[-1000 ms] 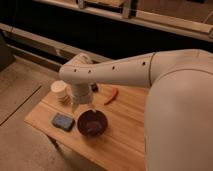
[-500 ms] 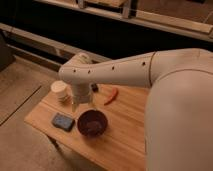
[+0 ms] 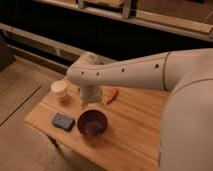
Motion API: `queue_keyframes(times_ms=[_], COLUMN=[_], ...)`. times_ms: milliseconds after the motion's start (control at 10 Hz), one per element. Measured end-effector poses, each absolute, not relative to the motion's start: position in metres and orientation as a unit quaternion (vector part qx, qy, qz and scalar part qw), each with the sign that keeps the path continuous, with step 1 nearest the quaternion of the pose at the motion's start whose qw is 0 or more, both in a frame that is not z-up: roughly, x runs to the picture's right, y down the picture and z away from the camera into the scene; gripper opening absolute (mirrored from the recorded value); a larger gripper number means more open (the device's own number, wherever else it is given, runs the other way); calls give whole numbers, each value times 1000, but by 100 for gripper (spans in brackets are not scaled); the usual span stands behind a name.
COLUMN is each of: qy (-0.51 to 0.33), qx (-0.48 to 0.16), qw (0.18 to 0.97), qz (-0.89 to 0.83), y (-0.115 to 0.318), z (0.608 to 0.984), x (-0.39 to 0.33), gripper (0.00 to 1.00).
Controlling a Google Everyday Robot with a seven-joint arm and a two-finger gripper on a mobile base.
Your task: Place the pepper in the ceramic bowl
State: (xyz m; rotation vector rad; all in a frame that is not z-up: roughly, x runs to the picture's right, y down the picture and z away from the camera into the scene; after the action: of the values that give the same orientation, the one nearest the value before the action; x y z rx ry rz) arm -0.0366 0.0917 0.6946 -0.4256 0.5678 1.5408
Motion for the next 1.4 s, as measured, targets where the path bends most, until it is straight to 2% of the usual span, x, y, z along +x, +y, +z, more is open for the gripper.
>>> queue_keyframes(times_ms=[300,800,1400], qy=[250,201,185], qx=[-167,-142,-159], qw=[629,596,619], qz=[717,765,747], y=[94,68,15], z=[699,723,757], x=[4,61,50], gripper=[65,65,65])
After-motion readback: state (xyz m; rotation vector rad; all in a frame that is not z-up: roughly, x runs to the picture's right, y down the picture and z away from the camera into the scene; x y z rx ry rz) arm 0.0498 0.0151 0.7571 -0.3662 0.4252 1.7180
